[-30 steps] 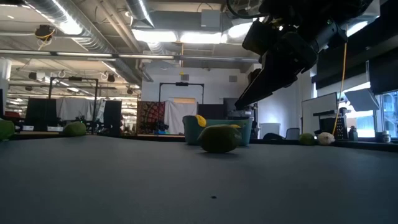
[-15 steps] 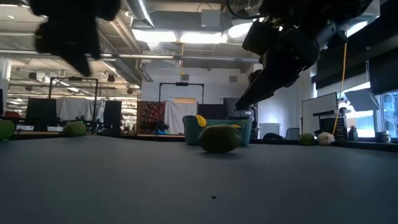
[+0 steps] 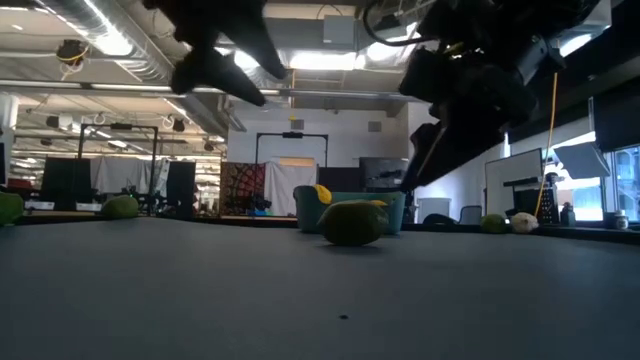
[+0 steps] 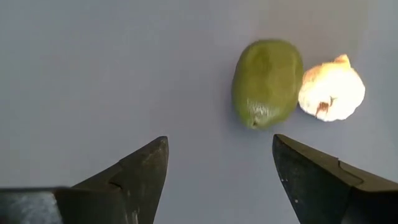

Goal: Sort produce into baskets
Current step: Put the white garlic into the blue bin

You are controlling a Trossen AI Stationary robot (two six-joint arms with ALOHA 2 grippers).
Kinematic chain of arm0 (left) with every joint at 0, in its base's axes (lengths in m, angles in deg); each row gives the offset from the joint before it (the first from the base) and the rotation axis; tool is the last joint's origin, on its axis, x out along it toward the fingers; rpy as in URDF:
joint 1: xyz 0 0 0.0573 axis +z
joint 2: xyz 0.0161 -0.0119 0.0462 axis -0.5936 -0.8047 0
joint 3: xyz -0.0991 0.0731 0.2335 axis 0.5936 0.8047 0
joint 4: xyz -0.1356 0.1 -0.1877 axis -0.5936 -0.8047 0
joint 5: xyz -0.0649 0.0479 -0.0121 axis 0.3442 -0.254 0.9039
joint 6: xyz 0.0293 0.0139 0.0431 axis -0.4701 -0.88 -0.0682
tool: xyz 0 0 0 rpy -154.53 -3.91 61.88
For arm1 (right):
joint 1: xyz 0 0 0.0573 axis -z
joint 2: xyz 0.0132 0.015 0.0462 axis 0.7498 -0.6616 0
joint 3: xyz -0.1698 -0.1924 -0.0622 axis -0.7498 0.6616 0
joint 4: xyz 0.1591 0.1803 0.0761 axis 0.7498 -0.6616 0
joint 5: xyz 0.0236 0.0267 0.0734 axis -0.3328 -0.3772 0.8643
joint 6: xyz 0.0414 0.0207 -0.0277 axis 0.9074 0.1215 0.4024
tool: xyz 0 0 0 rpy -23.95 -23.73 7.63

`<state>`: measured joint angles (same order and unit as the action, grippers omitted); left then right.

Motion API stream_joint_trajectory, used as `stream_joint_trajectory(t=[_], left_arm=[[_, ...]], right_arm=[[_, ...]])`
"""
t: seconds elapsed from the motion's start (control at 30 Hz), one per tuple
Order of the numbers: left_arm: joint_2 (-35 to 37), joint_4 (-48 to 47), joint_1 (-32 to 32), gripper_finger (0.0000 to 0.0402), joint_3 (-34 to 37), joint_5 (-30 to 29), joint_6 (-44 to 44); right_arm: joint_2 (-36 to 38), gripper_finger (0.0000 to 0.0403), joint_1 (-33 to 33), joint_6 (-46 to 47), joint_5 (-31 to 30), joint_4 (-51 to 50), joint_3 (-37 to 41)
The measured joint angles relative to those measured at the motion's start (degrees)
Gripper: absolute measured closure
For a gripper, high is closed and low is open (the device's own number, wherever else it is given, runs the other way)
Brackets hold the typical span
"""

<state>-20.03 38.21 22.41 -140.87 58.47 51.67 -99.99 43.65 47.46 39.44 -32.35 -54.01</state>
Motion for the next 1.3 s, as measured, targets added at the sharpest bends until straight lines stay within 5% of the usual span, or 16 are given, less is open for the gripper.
stream_joint_trajectory(t=[0.2,0.47,0.97,1.3], left_arm=[[-3.81,5.92,4.45,0.0196,0.0,2.64,-3.85],[-10.63,13.53,9.22,0.0196,-0.87,7.61,-6.42],[-21.14,6.86,13.9,0.0196,-18.1,12.31,-13.94],[-25.03,-0.63,15.21,0.0196,-25.49,9.78,-21.66]], right_arm=[[2.39,0.0116,-1.25,-0.22,-0.46,-4.79,0.11],[9.39,0.0116,-6.53,-0.2,-8.27,-6.21,2.89],[16.46,0.0116,-15.52,8.53,-19.32,-2.38,13.65],[16.43,0.0116,-15.32,9.3,-20.02,-0.68,14.41]])
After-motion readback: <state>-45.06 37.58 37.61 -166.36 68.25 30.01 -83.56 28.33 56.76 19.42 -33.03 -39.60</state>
